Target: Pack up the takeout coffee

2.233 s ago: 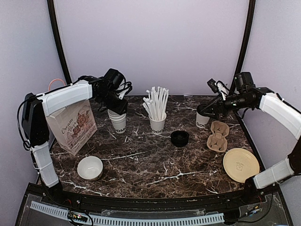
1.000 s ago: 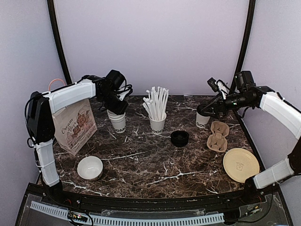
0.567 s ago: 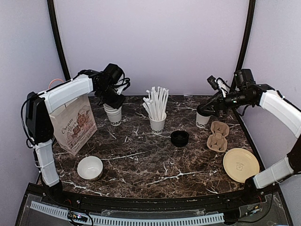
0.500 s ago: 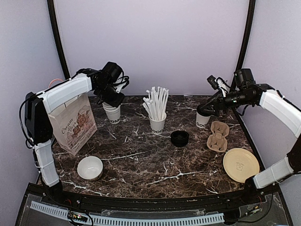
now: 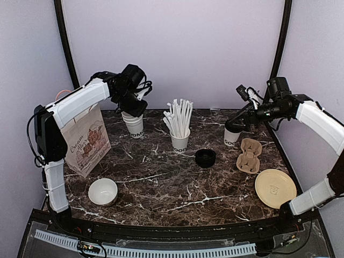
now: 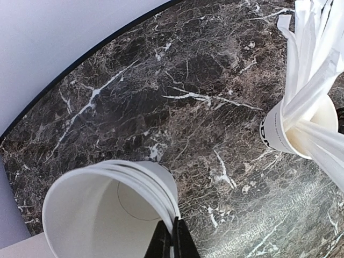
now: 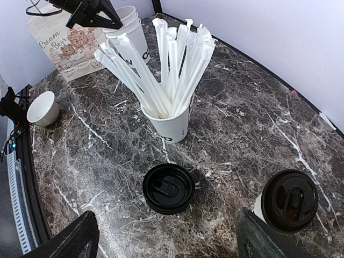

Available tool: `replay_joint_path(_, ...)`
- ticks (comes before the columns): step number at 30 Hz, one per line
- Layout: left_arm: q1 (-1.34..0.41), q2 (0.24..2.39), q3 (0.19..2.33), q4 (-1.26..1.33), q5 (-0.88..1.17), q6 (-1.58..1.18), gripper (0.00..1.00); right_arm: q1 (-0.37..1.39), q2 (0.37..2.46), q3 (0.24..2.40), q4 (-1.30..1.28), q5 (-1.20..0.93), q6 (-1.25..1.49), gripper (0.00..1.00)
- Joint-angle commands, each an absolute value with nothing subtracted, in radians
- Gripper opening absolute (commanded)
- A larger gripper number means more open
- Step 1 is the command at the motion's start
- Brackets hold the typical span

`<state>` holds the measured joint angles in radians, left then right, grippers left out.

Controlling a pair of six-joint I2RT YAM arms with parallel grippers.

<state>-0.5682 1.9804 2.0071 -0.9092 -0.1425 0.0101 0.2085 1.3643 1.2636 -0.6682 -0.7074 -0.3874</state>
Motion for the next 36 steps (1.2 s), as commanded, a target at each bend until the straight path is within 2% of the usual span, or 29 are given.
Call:
replay_joint_path(1, -0.567, 2.011, 2.108, -1.023, -0.201, 0.025, 0.0, 0.204, 1.364, 1.29, -0.67, -0.723, -0.388, 0.89)
replay_joint_path(3, -0.583, 2.013, 2.072, -0.996, -0.245, 0.038, 0.0, 0.204, 1.361, 1.284, -0.665, -0.72, -0.388, 0.89)
replay_joint_path(4, -0.582, 2.023, 2.103, -1.033, -0.183, 0.034, 0.0, 0.204, 1.363, 1.281, -0.664, -0.72, -0.387, 0.89)
replay_joint_path(5, -0.575, 2.024, 2.105, -1.04, -0.034, 0.018, 0.0, 0.204, 1.364, 1.28, -0.665, -0.723, -0.387, 0.88)
replay_joint_path(6, -0.576, 2.021, 2.063, -0.998, -0.048, 0.01, 0.0, 0.204, 1.364, 1.277, -0.665, -0.724, -0.388, 0.88)
replay_joint_path(7, -0.594, 2.037, 2.048, -0.985, -0.203, 0.02, 0.0, 0.204, 1.365, 1.275, -0.665, -0.725, -0.387, 0.88)
replay_joint_path(8, -0.594, 2.057, 2.082, -1.019, -0.213, 0.024, 0.0, 0.204, 1.365, 1.276, -0.663, -0.724, -0.385, 0.89)
replay_joint_path(9, -0.562, 2.075, 2.108, -1.044, 0.029, 0.014, 0.0, 0.204, 1.367, 1.278, -0.667, -0.724, -0.385, 0.88)
replay_joint_path(10, -0.557, 2.066, 2.091, -1.016, 0.09, -0.021, 0.0, 0.204, 1.366, 1.279, -0.67, -0.724, -0.386, 0.88)
replay_joint_path(12, -0.626, 2.049, 2.056, -0.958, -0.288, 0.029, 0.0, 0.204, 1.361, 1.277, -0.666, -0.721, -0.387, 0.89)
replay_joint_path(15, -0.629, 2.09, 2.185, -1.061, -0.233, 0.011, 0.0, 0.204, 1.359, 1.273, -0.664, -0.721, -0.385, 0.88)
replay_joint_path(25, -0.686, 2.049, 2.222, -1.112, -0.371, 0.011, 0.0, 0.204, 1.354, 1.265, -0.661, -0.727, -0.385, 0.88)
replay_joint_path(31, -0.726, 1.94, 2.22, -1.138, -0.509, 0.007, 0.0, 0.204, 1.359, 1.266, -0.672, -0.736, -0.391, 0.88)
replay_joint_path(36, -0.779, 1.751, 2.167, -1.077, -0.46, 0.041, 0.0, 0.204, 1.348, 1.241, -0.687, -0.725, -0.431, 0.89)
